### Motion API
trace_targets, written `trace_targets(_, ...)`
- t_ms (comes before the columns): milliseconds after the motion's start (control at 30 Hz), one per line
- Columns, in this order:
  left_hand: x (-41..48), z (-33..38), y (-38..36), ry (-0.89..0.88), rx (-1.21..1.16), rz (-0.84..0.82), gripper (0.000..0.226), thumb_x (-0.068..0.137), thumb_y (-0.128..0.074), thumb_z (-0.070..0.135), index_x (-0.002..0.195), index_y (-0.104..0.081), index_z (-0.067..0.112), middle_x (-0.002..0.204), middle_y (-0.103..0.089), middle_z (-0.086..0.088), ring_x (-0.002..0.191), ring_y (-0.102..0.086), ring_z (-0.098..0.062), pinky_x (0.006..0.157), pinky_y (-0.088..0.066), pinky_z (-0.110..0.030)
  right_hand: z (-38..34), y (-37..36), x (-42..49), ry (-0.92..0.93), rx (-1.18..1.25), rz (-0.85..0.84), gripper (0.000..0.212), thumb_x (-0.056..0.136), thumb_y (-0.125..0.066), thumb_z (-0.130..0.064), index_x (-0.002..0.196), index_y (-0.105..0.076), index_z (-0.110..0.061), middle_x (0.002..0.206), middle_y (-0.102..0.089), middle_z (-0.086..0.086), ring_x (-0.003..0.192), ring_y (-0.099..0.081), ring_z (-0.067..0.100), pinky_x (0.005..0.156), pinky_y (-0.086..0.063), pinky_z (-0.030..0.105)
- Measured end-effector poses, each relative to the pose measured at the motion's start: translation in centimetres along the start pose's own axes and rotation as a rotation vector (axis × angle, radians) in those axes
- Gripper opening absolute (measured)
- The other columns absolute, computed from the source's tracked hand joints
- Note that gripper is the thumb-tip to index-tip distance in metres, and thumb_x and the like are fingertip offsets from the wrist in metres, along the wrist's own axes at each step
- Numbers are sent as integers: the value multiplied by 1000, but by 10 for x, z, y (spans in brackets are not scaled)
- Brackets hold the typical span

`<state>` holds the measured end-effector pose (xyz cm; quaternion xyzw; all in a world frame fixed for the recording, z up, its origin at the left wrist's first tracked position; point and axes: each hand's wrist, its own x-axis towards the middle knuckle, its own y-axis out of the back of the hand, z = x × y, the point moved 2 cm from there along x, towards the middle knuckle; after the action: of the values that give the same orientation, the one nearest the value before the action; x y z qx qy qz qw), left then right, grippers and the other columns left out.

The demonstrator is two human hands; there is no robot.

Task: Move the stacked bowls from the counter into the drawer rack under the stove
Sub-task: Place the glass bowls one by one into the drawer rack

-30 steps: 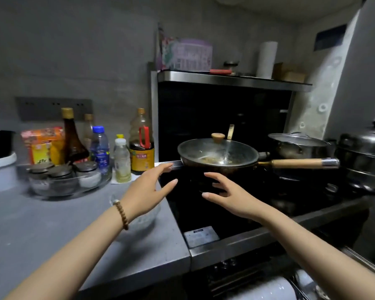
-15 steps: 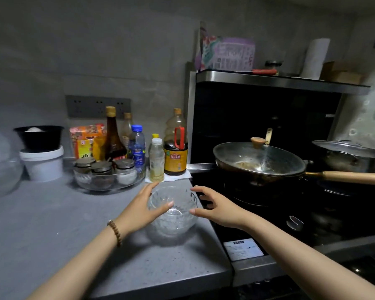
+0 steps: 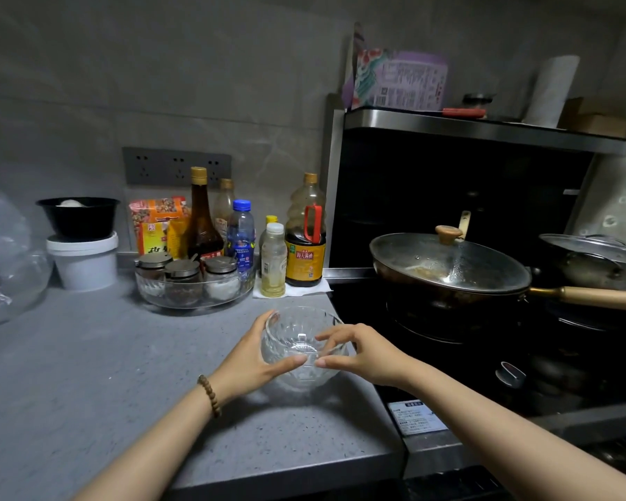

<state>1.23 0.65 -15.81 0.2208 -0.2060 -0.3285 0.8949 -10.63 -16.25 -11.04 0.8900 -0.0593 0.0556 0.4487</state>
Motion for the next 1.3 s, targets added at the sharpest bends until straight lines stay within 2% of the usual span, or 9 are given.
trace_targets(200,2,26,4,-61,-79,111,111,49,-68,76,141,-25,33,149,-34,8,127,-35,-2,100,-29,-19,-4,13,-5,49,147,67,19,79,-72,-31,86,-76,-15,114,-69,-8,108,-60,-1,106,-40,37)
trace_targets(333,7,62,4,-111,-198,155,117,44,-65,81,142,-19,38,154,-25,3,136,-33,-17,105,-31,-31,-13,37,-11,108,320,128,11,79,-72,-27,87,-76,-20,107,-72,-7,103,-64,0,93,-48,26)
trace_targets(467,10,96,-16,-179,-423,171,110,46,-69,77,139,-19,48,154,-20,12,138,-30,-16,108,-36,-48,-19,66,-28,130,526,193,19,75,-69,-34,86,-76,-19,96,-75,-3,95,-69,7,83,-51,17)
trace_targets(633,16,131,-63,-201,-684,117,93,51,-75,66,129,-25,57,151,-27,10,133,-39,-13,85,-54,-28,-2,99,-65,26,556,183,31,77,-65,-38,89,-72,-10,98,-75,4,92,-68,7,85,-52,15)
trace_targets(833,20,157,-141,-107,-782,-98,92,56,-73,61,136,-35,36,131,-54,10,112,-60,-6,75,-57,-23,41,127,-133,-81,529,169,31,88,-59,-28,109,-71,-9,103,-73,-8,81,-66,-9,65,-48,6)
trace_targets(967,15,173,-199,16,-824,-273,76,57,-72,63,122,-45,36,124,-61,7,106,-65,-12,75,-57,-30,73,143,-177,-122,436,196,32,84,-58,-38,101,-75,-17,110,-71,-11,103,-64,-2,85,-47,13)
trace_targets(1033,11,179,-229,75,-841,-346,71,57,-75,65,115,-47,35,119,-64,4,101,-68,-16,76,-58,-34,90,149,-198,-149,429,183,32,82,-59,-42,99,-76,-21,109,-73,-9,110,-63,1,89,-44,8)
trace_targets(1133,5,186,-269,132,-853,-413,71,53,-74,66,112,-50,34,109,-68,7,95,-70,-18,73,-58,-33,117,153,-228,-211,429,174,29,83,-60,-43,94,-77,-22,100,-76,-3,102,-68,7,88,-48,13)
trace_targets(1300,-2,183,-330,215,-758,-588,83,60,-67,71,126,-44,25,116,-67,-2,95,-70,-21,84,-57,-42,161,148,-271,-307,485,190,25,85,-62,-36,94,-77,-18,94,-77,2,90,-71,10,79,-50,14)
